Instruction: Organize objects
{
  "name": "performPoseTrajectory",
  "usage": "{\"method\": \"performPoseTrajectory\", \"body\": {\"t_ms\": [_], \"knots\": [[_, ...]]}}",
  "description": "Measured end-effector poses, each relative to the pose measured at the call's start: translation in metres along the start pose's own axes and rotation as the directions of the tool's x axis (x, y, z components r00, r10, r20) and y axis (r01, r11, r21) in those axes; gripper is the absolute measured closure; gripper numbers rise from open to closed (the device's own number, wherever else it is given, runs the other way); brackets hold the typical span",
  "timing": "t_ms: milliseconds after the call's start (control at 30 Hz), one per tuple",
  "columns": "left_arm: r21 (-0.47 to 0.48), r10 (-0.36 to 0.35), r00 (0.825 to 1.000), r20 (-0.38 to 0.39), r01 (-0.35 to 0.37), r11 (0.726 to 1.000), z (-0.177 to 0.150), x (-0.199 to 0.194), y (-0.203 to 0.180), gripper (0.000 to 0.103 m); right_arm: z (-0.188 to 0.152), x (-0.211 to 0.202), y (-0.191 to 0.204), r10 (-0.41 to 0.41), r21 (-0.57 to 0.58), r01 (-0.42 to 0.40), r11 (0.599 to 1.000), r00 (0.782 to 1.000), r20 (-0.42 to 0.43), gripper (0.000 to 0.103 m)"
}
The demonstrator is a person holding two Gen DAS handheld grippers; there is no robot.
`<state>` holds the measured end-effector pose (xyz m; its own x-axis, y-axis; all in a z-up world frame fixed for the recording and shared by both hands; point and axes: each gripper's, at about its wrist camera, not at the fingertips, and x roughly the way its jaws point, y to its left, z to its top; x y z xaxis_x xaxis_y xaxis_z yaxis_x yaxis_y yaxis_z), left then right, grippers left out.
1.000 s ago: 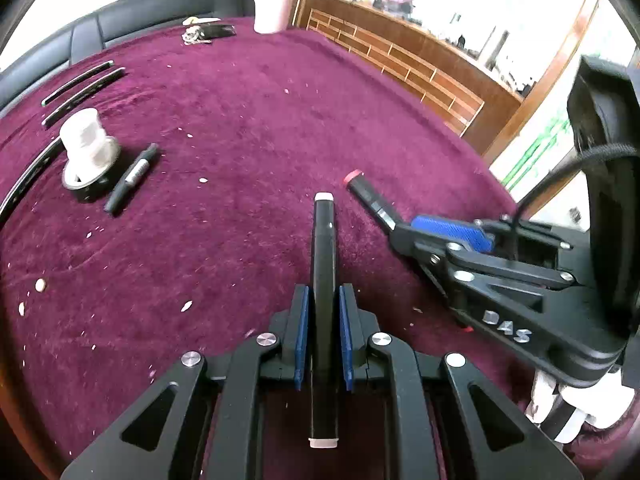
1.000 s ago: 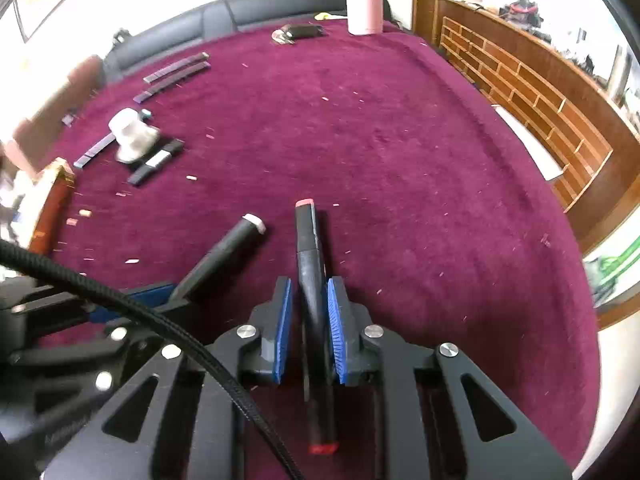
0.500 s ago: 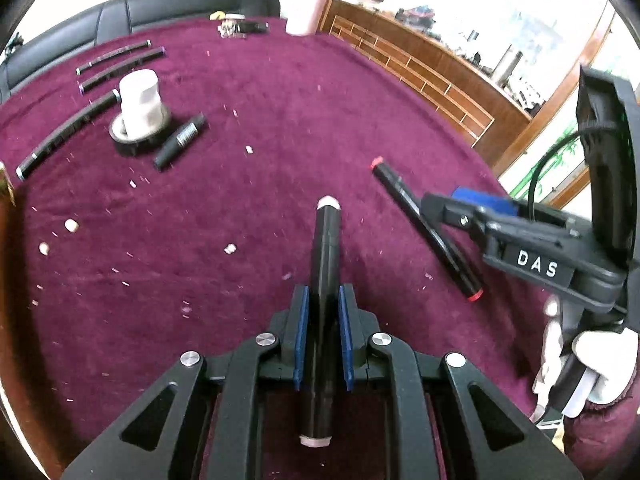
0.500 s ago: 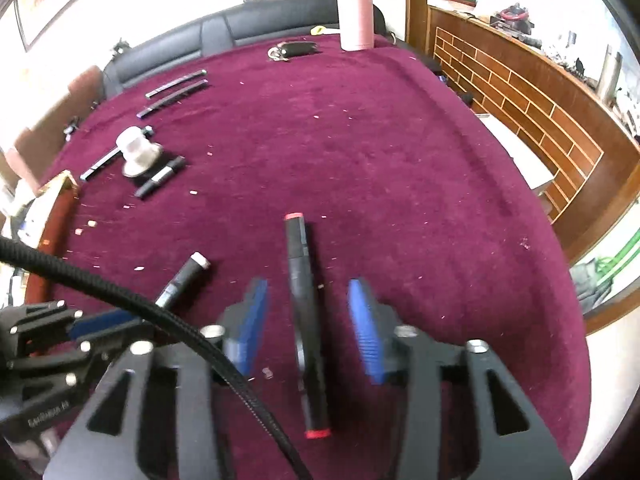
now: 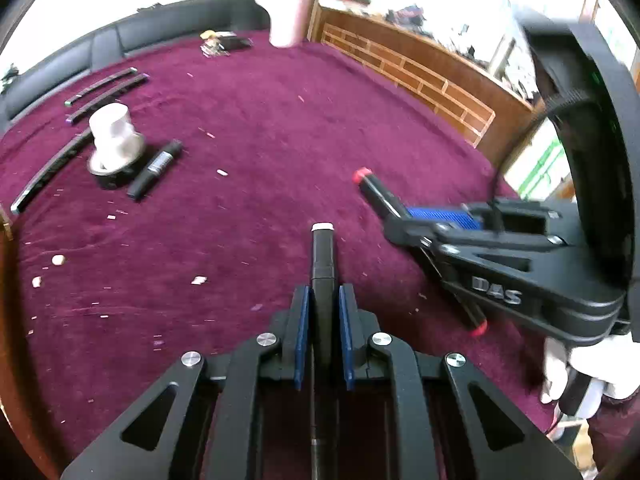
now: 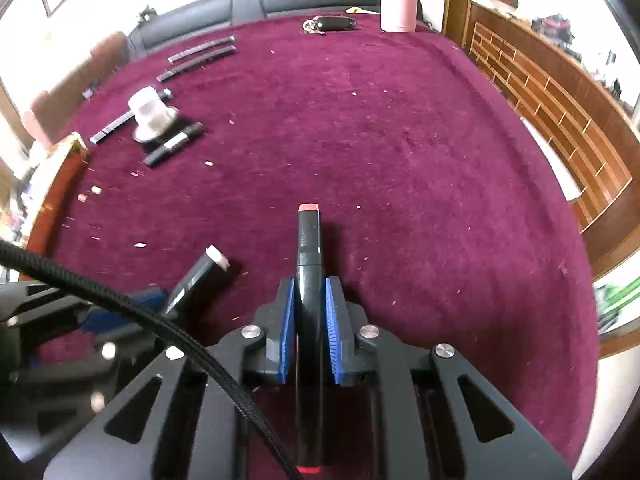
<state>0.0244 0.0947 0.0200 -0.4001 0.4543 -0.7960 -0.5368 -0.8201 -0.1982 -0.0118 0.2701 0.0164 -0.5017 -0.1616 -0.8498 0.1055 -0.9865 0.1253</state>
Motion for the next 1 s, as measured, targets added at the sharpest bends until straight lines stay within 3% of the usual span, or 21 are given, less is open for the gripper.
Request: {"method": "performPoseTrajectory", "body": {"t_ms": [133, 333, 633, 833, 1000], "knots": [[-0.040, -0.019, 0.999, 0.043, 0.021, 0.999, -0.002, -0.021, 0.014, 0.092, -0.004, -0.021, 0.001, 0.128, 0.046, -0.131, 0.990, 0.991, 0.048, 0.090], [-0.099, -0.028, 0.994, 0.110, 0.039, 0.994, -0.010, -0.053, 0.034, 0.092, -0.004, -0.043, 0.009, 0.318, 0.111, -0.329, 0.938, 0.942, 0.105, 0.090], [-0.146, -0.021, 0.979, 0.205, 0.052, 0.988, -0.023, -0.093, 0.053, 0.092, -0.003, -0.074, 0.049, 0.415, 0.033, -0.425, 0.904, 0.895, 0.166, 0.090], [-0.216, 0.038, 0.956, 0.292, 0.027, 0.976, -0.041, -0.145, 0.083, 0.092, 0.001, -0.089, 0.089, 0.489, -0.059, -0.487, 0.872, 0.858, 0.154, 0.090], [-0.298, 0.115, 0.932, 0.345, -0.007, 0.954, -0.068, -0.188, 0.118, 0.092, 0.004, -0.090, 0.142, 0.569, -0.151, -0.553, 0.819, 0.816, 0.098, 0.090]]}}
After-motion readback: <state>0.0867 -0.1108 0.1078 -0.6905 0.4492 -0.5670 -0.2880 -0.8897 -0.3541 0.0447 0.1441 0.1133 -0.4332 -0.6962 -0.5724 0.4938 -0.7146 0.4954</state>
